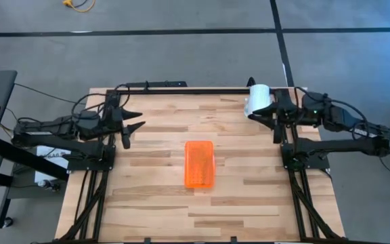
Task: Pick & place school supplies into a supply box
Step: Return to Home Position
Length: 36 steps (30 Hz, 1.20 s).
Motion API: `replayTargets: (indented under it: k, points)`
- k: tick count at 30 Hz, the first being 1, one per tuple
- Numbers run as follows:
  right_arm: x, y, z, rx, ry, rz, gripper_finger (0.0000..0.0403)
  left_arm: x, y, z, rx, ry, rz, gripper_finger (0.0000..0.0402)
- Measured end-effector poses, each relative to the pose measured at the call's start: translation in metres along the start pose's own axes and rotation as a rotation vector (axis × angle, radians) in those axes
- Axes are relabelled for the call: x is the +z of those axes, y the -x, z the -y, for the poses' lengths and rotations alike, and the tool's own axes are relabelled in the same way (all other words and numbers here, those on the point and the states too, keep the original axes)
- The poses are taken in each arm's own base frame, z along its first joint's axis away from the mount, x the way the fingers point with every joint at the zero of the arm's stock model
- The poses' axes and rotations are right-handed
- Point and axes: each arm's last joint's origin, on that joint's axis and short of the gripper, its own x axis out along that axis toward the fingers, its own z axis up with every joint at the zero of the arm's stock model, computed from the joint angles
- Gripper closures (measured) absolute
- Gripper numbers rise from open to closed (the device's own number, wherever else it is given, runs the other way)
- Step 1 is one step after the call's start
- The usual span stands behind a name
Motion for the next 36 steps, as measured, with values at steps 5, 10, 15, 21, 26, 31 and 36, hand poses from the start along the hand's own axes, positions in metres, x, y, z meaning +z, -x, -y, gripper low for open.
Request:
replayTargets:
  k: [5, 10, 15, 21, 26, 31, 36]
  points:
    - [-0.023, 0.002, 0.001, 0.006, 0.032, 0.047, 0.0305, -0.03, 0.0, -0.001, -0.004, 0.013, 0.051, 0.0249]
    - [-0.048, 0.004, 0.001, 0.023, 0.036, 0.091, 0.0305, -0.058, 0.002, -0.001, -0.053, 0.046, 0.127, 0.0249]
    - [-0.072, 0.004, 0.001, 0.074, 0.038, 0.135, 0.0305, -0.08, 0.004, -0.002, -0.089, 0.079, 0.172, 0.0249]
    - [-0.099, 0.005, 0.002, 0.091, 0.018, 0.168, 0.0305, -0.095, 0.008, -0.004, -0.102, 0.088, 0.199, 0.0249]
    - [-0.121, 0.006, 0.003, 0.1, -0.018, 0.175, 0.0305, -0.109, 0.01, -0.005, -0.103, 0.095, 0.217, 0.0249]
    - [-0.139, 0.008, 0.004, 0.107, -0.046, 0.222, 0.0305, -0.125, 0.009, -0.005, -0.104, 0.106, 0.235, 0.0249]
    - [-0.152, 0.006, 0.004, 0.117, -0.069, 0.232, 0.0305, -0.131, 0.004, -0.003, -0.107, 0.115, 0.219, 0.0249]
